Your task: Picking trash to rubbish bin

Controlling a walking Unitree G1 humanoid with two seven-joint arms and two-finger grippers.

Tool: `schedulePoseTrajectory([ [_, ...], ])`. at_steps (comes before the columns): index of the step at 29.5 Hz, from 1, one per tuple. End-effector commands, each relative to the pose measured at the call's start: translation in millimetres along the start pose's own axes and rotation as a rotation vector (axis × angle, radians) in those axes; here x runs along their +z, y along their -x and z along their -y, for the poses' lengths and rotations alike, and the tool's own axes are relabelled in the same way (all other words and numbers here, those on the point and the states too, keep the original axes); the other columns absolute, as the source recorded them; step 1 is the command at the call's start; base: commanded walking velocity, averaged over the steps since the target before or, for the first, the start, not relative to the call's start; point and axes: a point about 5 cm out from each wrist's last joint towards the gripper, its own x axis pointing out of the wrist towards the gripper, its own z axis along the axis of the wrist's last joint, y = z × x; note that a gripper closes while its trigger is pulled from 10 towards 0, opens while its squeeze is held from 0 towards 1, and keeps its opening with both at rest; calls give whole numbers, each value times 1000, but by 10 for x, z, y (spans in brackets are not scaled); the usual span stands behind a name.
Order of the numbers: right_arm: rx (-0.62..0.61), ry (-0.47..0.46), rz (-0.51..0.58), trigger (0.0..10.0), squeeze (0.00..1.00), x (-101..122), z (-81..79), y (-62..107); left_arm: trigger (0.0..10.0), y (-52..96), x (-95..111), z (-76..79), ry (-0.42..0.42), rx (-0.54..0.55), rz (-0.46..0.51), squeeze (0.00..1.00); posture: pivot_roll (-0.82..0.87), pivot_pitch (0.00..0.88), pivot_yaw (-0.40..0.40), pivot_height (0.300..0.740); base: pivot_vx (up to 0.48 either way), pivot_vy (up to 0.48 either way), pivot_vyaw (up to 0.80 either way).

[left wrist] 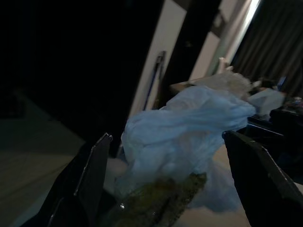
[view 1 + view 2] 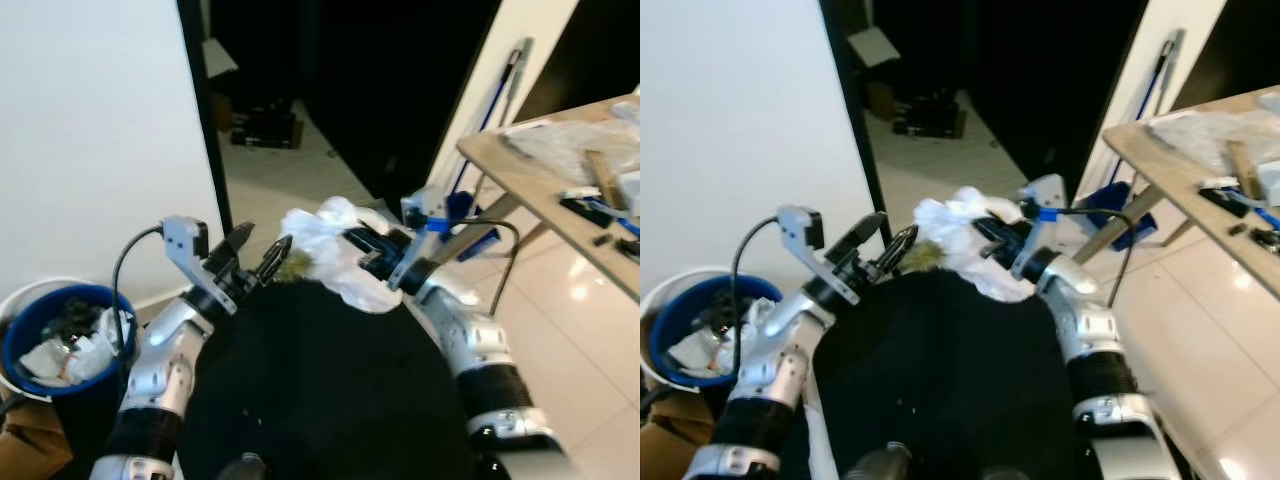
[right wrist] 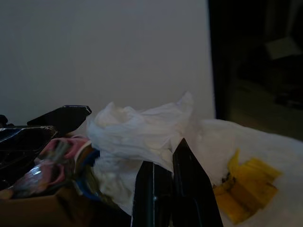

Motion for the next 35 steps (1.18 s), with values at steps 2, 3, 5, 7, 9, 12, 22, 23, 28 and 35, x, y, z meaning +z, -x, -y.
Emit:
schedulePoseTrajectory([
  [2, -17, 4, -1, 10000, 0, -5, 37, 38, 10000, -13, -24, 13, 9, -7, -6, 0, 8, 0, -22, 740, 0, 0, 712],
  [3, -17, 4, -1, 10000, 0, -5, 37, 37, 10000, -14, -24, 13, 9, -7, -6, 0, 8, 0, -22, 740, 0, 0, 712],
  [5, -16, 4, -1, 10000, 0, -7, 38, 37, 10000, -14, -25, 13, 9, -7, -7, 0, 8, 0, -22, 740, 0, 0, 712],
  [7, -16, 4, 0, 10000, 0, -4, 42, 34, 10000, -19, -22, 11, 9, -7, -7, 0, 7, 0, -22, 740, 0, 0, 712],
  [9, -16, 4, 0, 10000, 0, -3, 44, 33, 10000, -21, -21, 11, 9, -8, -8, 0, 7, 0, -22, 740, 0, 0, 712],
  [12, -16, 5, 0, 10000, 0, 0, 45, 30, 10000, -24, -19, 9, 10, -9, -9, 0, 8, 0, -22, 740, 0, 0, 712],
  [22, -14, 7, 1, 10000, 0, 6, 49, 30, 10000, -31, -13, 13, 11, -11, -7, 0, 7, 0, -21, 740, 0, 0, 712],
  [23, -14, 7, 1, 10000, 0, 7, 49, 31, 10000, -32, -13, 14, 12, -11, -7, 0, 7, 0, -21, 740, 0, 0, 712],
  [28, -14, 7, 2, 10000, 0, 8, 50, 29, 10000, -35, -12, 13, 12, -11, -7, 0, 7, 0, -21, 740, 0, 0, 712],
  [35, -14, 7, 1, 10000, 0, 8, 50, 28, 10000, -34, -12, 11, 12, -11, -8, 0, 7, 0, -21, 740, 0, 0, 712],
])
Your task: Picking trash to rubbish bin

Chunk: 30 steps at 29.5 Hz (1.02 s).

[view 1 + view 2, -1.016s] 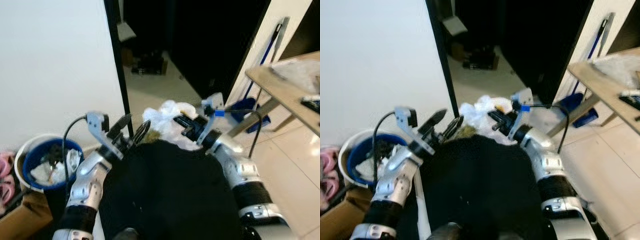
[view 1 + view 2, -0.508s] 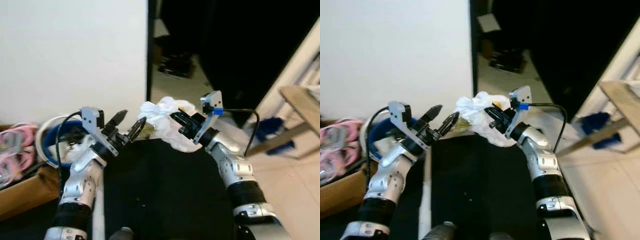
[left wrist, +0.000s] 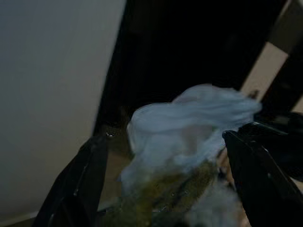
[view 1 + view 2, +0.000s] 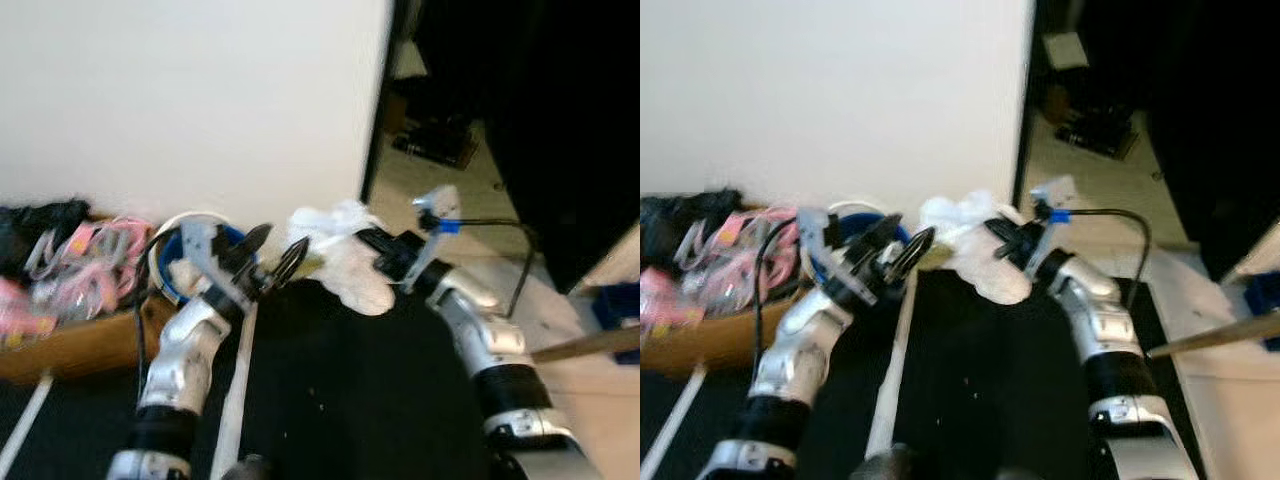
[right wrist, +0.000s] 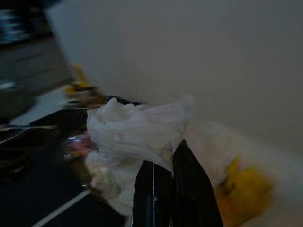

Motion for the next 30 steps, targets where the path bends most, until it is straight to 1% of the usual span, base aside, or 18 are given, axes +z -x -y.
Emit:
schedulePoseTrajectory([
  [1, -11, -7, -26, 10000, 0, -63, 18, 44, 10000, 19, -62, 14, 15, 1, -20, 0, 7, 0, -21, 740, 0, 0, 712],
  [30, -7, -8, -28, 10000, 0, -64, 19, 44, 10000, 17, -57, 18, 13, 1, -21, 0, 5, 0, -18, 740, 0, 0, 712],
])
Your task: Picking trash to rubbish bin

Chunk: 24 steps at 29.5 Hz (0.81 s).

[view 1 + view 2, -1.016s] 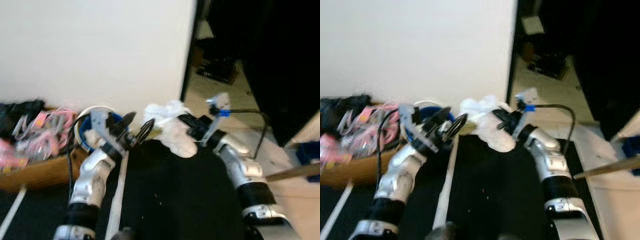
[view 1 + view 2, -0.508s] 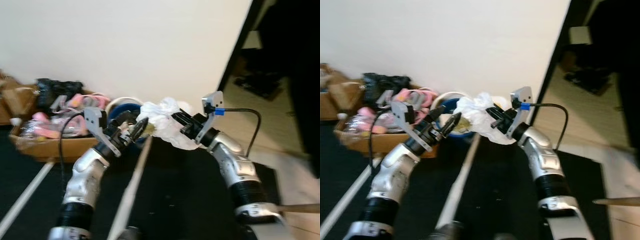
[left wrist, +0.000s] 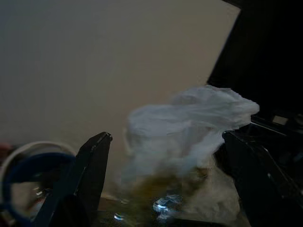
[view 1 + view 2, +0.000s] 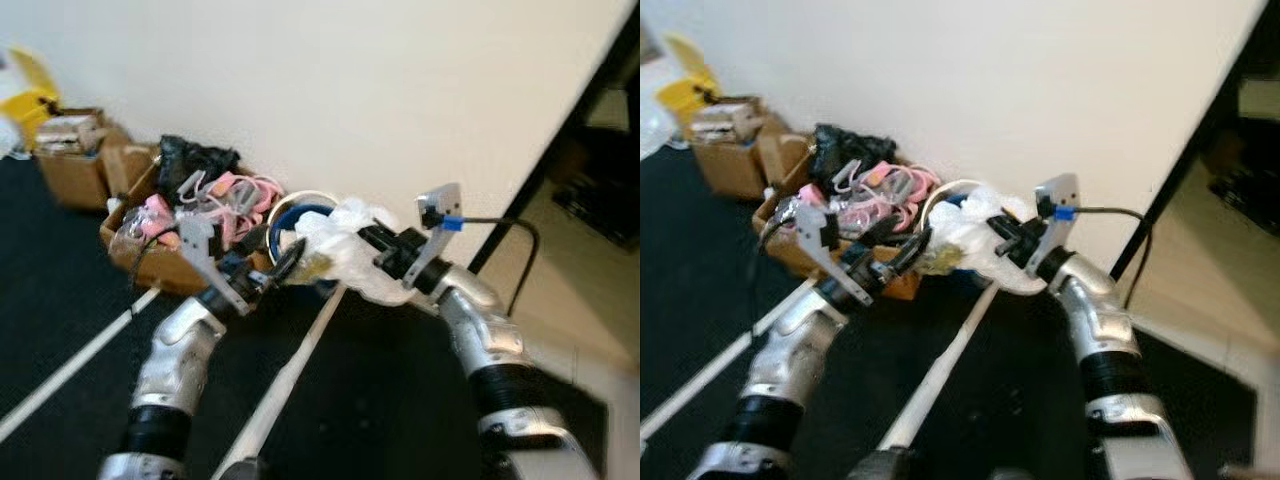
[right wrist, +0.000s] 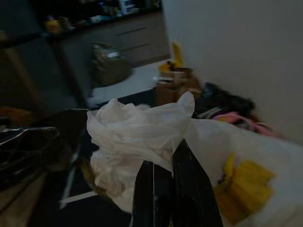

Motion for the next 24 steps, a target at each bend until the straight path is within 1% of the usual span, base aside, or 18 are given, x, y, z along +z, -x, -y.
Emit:
schedulePoseTrajectory([
  [1, -10, -1, -20, 10000, 0, -38, 21, 38, 10000, 1, -38, 15, 7, -3, -15, 0, 5, 0, -18, 740, 0, 0, 712],
  [24, -6, 0, -26, 10000, 0, -54, 17, 39, 10000, 0, -54, 14, 9, -5, -22, 0, 4, 0, -23, 740, 0, 0, 712],
])
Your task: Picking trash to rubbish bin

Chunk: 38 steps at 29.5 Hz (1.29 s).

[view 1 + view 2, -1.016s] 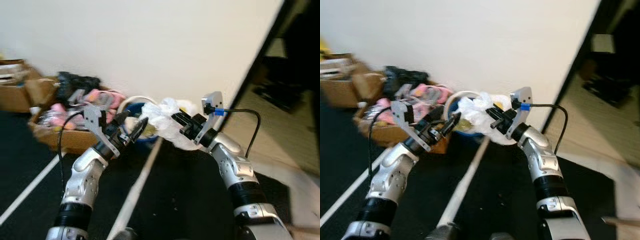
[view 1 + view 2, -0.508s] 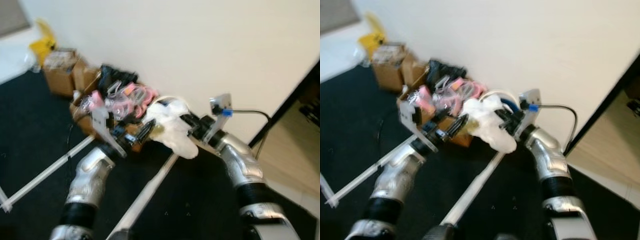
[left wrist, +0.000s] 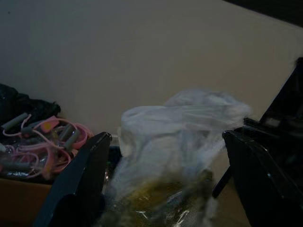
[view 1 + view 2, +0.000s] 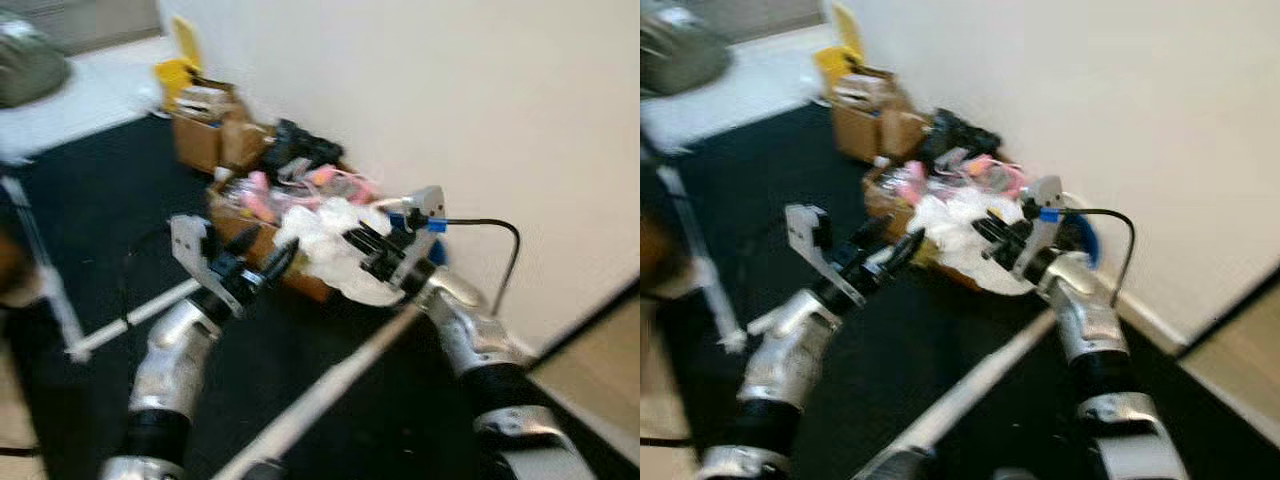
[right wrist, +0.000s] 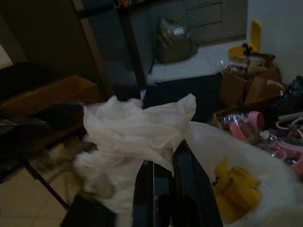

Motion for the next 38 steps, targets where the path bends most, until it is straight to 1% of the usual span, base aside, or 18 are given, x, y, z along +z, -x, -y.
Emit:
schedulePoseTrajectory([
  [1, 10, -1, -2, 10000, 0, -10, -29, -25, 10000, 59, -28, -41, -2, 19, -19, 0, 4, 0, -23, 740, 0, 0, 712],
  [38, 6, -4, -19, 10000, 0, -93, -18, -20, 10000, 70, -82, -70, 14, 29, -19, 0, 3, 0, -31, 740, 0, 0, 712],
])
